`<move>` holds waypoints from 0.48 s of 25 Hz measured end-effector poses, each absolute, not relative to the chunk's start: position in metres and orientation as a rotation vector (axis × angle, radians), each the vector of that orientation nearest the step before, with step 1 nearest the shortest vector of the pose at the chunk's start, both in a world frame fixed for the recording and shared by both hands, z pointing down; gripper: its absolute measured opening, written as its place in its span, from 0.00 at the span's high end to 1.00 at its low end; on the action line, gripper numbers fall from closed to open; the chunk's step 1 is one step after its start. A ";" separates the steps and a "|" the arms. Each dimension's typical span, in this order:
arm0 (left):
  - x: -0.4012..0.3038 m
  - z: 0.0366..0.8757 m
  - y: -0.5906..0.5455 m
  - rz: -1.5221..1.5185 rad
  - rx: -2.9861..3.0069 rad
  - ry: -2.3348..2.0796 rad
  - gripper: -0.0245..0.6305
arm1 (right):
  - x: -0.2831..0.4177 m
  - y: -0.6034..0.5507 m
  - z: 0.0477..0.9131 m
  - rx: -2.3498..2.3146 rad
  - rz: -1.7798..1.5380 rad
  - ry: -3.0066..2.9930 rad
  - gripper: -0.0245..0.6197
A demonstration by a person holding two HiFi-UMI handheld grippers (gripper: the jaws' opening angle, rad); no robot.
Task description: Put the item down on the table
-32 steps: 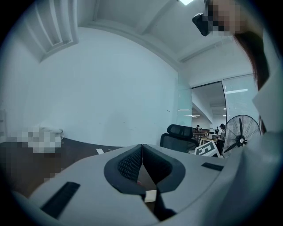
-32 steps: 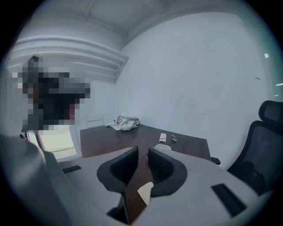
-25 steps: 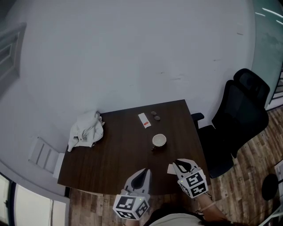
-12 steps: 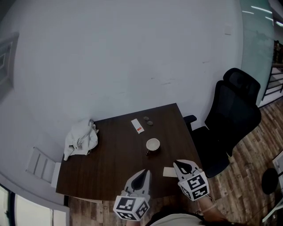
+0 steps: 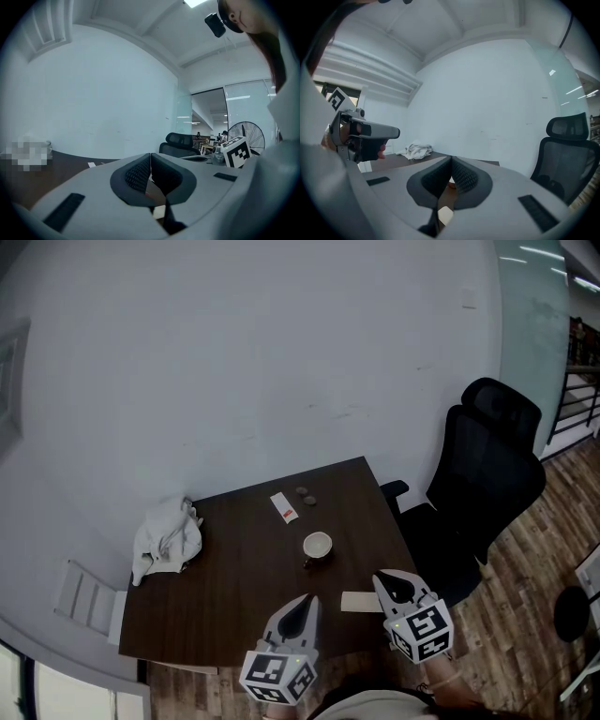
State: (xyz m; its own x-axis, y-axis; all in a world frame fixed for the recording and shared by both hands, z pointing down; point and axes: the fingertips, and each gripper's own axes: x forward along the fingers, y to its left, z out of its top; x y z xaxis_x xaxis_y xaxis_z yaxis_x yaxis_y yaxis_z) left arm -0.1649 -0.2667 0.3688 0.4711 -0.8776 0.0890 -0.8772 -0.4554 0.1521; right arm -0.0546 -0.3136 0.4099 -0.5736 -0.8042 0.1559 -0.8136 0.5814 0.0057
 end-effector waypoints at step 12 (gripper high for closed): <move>-0.153 0.369 -0.266 0.017 2.563 -1.484 0.93 | -0.039 -0.302 0.396 1.450 0.075 -2.655 0.95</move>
